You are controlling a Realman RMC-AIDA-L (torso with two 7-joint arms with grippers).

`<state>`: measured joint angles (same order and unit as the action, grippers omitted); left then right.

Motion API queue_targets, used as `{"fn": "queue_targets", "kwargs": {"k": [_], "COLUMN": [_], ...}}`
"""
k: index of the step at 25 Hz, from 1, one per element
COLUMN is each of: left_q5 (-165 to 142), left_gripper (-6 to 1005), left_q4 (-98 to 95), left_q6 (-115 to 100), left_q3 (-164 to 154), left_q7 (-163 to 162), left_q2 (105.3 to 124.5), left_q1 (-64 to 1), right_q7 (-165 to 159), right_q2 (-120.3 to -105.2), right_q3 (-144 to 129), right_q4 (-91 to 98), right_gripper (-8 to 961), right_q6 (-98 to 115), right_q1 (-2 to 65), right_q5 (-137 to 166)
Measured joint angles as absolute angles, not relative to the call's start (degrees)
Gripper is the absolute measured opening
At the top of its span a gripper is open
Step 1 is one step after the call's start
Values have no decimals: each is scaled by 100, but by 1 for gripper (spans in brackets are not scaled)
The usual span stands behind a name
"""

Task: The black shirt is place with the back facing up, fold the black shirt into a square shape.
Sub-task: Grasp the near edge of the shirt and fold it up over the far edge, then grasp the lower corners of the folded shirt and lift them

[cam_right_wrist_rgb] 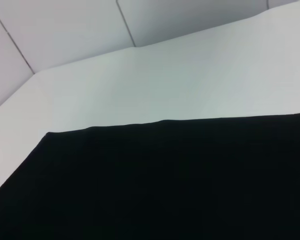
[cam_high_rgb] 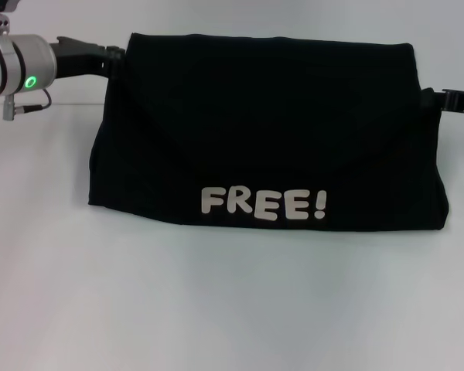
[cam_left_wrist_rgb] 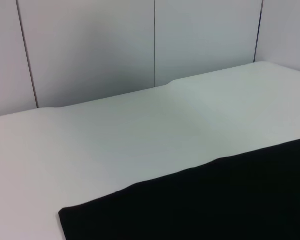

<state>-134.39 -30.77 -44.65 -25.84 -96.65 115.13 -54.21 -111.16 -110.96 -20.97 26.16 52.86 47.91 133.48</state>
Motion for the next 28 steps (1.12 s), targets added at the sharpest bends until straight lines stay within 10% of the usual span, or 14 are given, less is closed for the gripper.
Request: {"fn": "queue_targets", "kwargs": {"k": [17,28], "left_q5": [-13352,-13492], "left_gripper": [51,349], "left_q4": [-2781,-3514], "left_q6": [-3599,-4007], "left_q3": [-3208,-3411], "left_q7": [-9519,-10108], "left_q2": [11851,11919], "left_q1": [-5426,-5140], "right_q7": [-11043,-10292], "right_q2": [-11500,-11491], "right_q3": [-2125,-2128], "right_q4": [2664,2887], "right_gripper": [65,483], "right_q6": [4715,5055], "right_q1": [4744,4399], "right_q5": [13339,11732]}}
